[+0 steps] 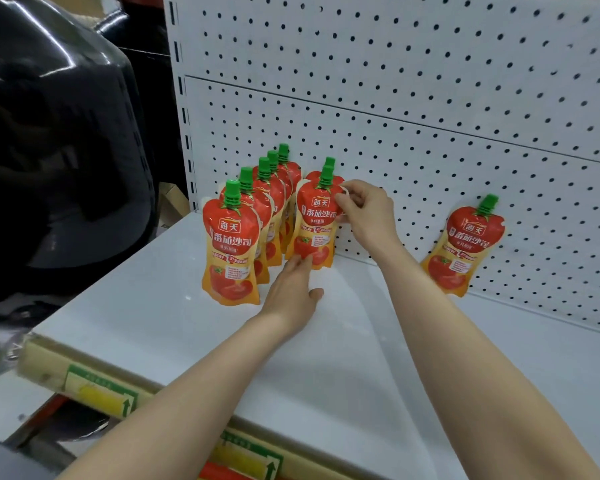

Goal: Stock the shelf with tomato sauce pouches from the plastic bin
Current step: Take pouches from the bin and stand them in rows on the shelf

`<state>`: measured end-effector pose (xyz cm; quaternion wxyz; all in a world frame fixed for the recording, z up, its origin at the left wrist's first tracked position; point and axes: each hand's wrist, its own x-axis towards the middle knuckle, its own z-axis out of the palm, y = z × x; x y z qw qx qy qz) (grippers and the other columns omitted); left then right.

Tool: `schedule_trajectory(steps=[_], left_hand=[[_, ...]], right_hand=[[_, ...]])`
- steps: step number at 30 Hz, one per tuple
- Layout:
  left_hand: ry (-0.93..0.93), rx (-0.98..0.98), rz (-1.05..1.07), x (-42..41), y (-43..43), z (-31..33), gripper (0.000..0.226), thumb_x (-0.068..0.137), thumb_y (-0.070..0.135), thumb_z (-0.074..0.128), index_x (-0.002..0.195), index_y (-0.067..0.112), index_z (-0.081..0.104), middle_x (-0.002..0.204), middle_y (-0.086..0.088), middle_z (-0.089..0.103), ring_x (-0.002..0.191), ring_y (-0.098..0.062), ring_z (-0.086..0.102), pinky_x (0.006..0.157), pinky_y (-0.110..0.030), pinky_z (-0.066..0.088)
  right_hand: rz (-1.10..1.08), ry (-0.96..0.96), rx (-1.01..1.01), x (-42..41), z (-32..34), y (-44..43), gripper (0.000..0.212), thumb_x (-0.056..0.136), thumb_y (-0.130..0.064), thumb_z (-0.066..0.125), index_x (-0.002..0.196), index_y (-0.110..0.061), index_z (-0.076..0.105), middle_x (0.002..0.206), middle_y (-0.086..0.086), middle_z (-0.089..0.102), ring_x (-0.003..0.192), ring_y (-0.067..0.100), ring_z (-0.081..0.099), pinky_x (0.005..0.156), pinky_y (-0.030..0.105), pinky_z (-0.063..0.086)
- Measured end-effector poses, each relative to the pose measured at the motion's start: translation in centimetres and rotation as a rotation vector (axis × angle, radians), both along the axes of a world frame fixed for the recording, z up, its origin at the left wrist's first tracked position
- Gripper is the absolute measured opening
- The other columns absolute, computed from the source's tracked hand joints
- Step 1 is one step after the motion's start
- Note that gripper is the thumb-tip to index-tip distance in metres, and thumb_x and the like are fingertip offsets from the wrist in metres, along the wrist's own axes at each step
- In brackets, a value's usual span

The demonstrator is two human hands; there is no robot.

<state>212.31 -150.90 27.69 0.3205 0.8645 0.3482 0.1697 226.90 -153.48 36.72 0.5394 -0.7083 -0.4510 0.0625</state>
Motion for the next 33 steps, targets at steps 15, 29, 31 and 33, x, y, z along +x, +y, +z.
schedule_trajectory(steps=[15, 29, 31, 33], left_hand=[[-0.033, 0.041, 0.009, 0.5, 1.0, -1.2, 0.069, 0.097, 0.027, 0.055, 0.154, 0.018, 0.018, 0.162, 0.001, 0.015, 0.149, -0.019, 0.014, 0.117, -0.034, 0.021], [-0.311, -0.003, -0.173, -1.0, -1.1, 2.7, 0.032, 0.096, 0.015, 0.054, 0.127, 0.020, 0.060, 0.119, 0.003, 0.064, 0.106, -0.012, 0.060, 0.083, -0.014, 0.044], [-0.360, -0.016, -0.242, -1.4, -2.6, 3.4, 0.031, 0.095, 0.013, 0.055, 0.125, 0.019, 0.061, 0.114, 0.003, 0.066, 0.102, -0.010, 0.061, 0.078, -0.005, 0.043], [-0.396, -0.032, -0.302, -1.7, -4.6, 3.9, 0.031, 0.094, 0.013, 0.056, 0.124, 0.020, 0.062, 0.111, 0.004, 0.067, 0.098, -0.009, 0.063, 0.082, -0.010, 0.048]], right_hand=[[0.010, -0.094, -0.026, 1.1, -0.7, 0.3, 0.007, 0.093, -0.024, 0.063, 0.094, -0.028, 0.067, 0.082, -0.005, 0.075, 0.076, 0.017, 0.073, 0.077, 0.049, 0.060], [-0.221, -0.589, -0.283, 1.0, -2.0, -11.2, 0.031, 0.102, -0.027, 0.047, 0.127, -0.019, 0.063, 0.119, 0.000, 0.070, 0.110, 0.025, 0.061, 0.090, 0.039, 0.049], [-0.269, -0.609, -0.316, -0.1, -2.7, -14.6, 0.030, 0.102, -0.025, 0.049, 0.127, -0.018, 0.063, 0.121, 0.003, 0.069, 0.112, 0.027, 0.059, 0.090, 0.037, 0.045], [-0.330, -0.613, -0.335, -1.5, -3.5, -17.9, 0.029, 0.101, -0.025, 0.052, 0.126, -0.018, 0.063, 0.120, 0.005, 0.069, 0.111, 0.028, 0.058, 0.088, 0.037, 0.045]])
